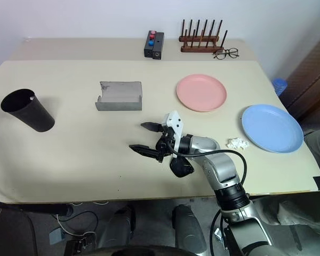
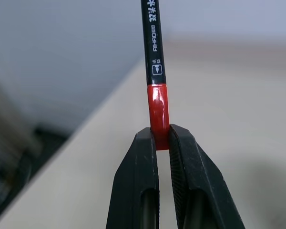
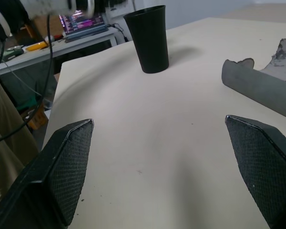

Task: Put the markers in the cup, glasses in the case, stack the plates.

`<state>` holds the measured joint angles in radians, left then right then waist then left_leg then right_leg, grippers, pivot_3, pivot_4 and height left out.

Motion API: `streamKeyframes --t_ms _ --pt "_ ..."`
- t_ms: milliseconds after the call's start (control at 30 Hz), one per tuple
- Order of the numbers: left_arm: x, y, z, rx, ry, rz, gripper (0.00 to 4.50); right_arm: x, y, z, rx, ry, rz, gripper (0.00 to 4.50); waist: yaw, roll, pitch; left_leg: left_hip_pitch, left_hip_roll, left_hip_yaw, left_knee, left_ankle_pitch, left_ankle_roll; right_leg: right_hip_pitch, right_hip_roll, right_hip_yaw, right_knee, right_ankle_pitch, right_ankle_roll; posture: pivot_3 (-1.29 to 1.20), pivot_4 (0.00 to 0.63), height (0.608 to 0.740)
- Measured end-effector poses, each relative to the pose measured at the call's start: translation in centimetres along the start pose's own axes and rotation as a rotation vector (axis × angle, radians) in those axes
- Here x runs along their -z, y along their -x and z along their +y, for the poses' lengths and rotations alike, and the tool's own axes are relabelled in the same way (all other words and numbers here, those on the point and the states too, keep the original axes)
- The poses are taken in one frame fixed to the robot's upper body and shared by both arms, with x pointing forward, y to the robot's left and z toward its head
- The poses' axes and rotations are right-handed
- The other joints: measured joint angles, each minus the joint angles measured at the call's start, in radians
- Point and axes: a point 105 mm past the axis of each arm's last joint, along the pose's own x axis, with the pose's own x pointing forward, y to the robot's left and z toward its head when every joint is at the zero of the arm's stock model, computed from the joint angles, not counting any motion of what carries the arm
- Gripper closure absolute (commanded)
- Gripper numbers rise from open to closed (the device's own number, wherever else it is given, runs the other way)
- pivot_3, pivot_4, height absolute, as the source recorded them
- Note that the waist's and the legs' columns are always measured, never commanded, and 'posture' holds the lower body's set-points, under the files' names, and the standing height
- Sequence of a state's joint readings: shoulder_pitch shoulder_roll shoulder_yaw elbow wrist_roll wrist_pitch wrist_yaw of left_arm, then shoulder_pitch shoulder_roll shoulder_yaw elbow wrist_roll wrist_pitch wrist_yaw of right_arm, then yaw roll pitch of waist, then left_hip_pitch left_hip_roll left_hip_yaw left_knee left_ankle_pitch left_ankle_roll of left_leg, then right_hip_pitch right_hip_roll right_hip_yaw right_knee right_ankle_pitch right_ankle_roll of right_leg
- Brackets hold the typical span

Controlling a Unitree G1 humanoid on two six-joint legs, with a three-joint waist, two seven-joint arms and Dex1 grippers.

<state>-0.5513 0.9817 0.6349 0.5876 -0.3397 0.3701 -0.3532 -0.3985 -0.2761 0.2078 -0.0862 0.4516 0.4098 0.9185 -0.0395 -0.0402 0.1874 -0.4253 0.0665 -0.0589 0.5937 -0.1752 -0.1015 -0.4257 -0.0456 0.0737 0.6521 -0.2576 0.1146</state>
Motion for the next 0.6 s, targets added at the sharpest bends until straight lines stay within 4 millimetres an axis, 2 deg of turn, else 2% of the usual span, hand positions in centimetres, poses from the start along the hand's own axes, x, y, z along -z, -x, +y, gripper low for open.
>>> streamKeyframes --t_ms 100,300,400,500,600 --pt "-1.3 0.9 -1.5 0.063 -0.001 -0.057 4.45 0.0 0.0 0.0 0.0 -0.001 0.0 0.0 -0.003 0.0 0.0 0.0 0.0 0.0 0.0 0.0 0.0 0.0 0.0 0.0 0.0 0.0 0.0 0.0 0.15 0.74" --pt "-4.2 4.4 -7.5 0.365 -0.078 -0.135 4.45 0.0 0.1 0.0 -0.001 0.0 0.002 0.0 -0.004 0.0 0.0 0.0 0.0 0.0 0.0 0.0 0.0 0.0 0.0 0.0 -0.001 -0.002 -0.003 0.0 0.15 0.74" --pt "-5.4 5.6 -9.2 0.44 -0.073 -0.176 4.45 0.0 0.1 0.1 -0.004 0.0 0.001 0.0 -0.004 0.0 0.0 0.0 0.0 0.0 0.0 0.0 0.0 0.0 0.0 0.001 -0.001 -0.002 -0.003 0.0 0.15 0.74" --pt "-5.0 5.9 -9.2 0.434 -0.039 -0.179 4.45 0.0 0.0 0.2 -0.01 0.0 -0.002 0.0 -0.006 0.001 0.0 0.0 0.0 0.0 0.0 0.0 0.0 0.0 0.0 0.001 -0.001 -0.002 -0.003 0.0 0.15 0.74" --pt "-2.5 6.0 -8.9 0.411 -0.022 -0.124 4.45 0.0 0.0 0.2 -0.012 0.001 -0.004 0.0 -0.007 0.001 0.001 0.0 0.0 0.0 0.0 0.0 0.0 0.0 0.0 0.001 -0.001 -0.002 -0.003 0.0 0.15 0.74"
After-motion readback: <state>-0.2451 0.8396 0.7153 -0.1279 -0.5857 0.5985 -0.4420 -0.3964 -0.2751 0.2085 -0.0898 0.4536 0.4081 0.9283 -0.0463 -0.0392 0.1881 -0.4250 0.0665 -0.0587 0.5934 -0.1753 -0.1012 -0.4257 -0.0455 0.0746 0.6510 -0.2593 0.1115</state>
